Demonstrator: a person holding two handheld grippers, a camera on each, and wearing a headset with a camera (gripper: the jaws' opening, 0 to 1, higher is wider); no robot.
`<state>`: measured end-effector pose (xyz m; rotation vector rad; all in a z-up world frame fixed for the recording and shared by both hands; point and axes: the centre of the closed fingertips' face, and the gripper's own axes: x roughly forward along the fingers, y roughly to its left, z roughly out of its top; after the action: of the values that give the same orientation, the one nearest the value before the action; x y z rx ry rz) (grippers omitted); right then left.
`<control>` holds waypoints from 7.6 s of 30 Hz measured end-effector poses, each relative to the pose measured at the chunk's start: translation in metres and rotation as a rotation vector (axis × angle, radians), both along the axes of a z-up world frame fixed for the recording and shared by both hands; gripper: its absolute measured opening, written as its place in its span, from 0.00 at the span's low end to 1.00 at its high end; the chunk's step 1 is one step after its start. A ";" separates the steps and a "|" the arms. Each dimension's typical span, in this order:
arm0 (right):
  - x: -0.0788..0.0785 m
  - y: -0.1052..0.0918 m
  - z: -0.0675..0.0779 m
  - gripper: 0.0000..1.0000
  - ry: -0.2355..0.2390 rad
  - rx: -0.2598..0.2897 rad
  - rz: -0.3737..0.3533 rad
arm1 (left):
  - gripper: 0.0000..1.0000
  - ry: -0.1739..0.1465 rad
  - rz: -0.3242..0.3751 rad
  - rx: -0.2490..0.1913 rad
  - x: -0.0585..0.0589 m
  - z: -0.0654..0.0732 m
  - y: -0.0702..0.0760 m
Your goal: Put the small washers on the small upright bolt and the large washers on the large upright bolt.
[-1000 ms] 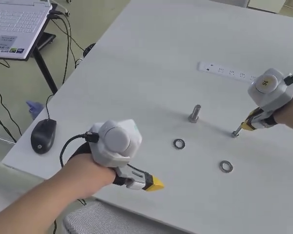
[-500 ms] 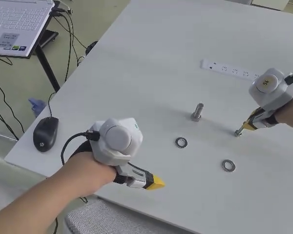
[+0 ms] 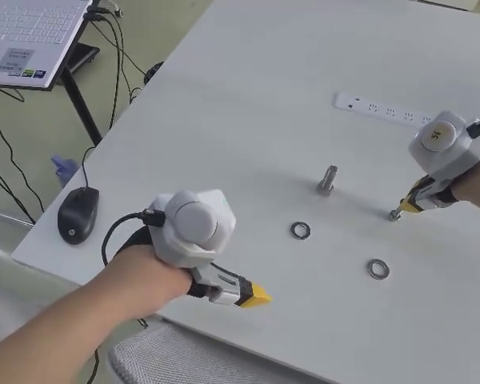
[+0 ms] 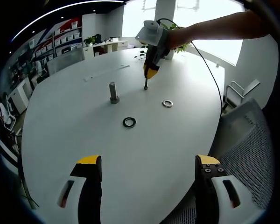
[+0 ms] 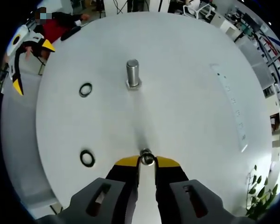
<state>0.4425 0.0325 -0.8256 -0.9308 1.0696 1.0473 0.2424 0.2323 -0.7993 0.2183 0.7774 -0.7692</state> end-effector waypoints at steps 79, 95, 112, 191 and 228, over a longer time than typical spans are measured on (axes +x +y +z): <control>-0.005 0.006 0.009 0.33 -0.004 0.022 0.013 | 0.82 -0.018 -0.048 0.015 -0.004 0.006 -0.002; -0.040 0.013 0.030 0.34 -0.017 0.045 0.018 | 0.82 -0.035 -0.088 -0.018 -0.007 0.015 -0.004; -0.096 0.011 0.024 0.38 0.020 0.056 -0.017 | 0.83 -0.045 -0.163 -0.010 -0.012 0.020 -0.001; -0.119 0.011 -0.044 0.26 0.085 -0.093 0.288 | 0.77 -0.043 -0.010 0.019 -0.046 0.034 -0.009; -0.116 0.012 -0.045 0.22 0.080 -0.055 0.242 | 0.74 -0.026 -0.024 0.035 -0.057 0.028 -0.010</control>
<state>0.3266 0.0445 -0.8709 -1.0902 1.0741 1.2685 0.1859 0.2227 -0.7711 0.2686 0.7654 -0.7746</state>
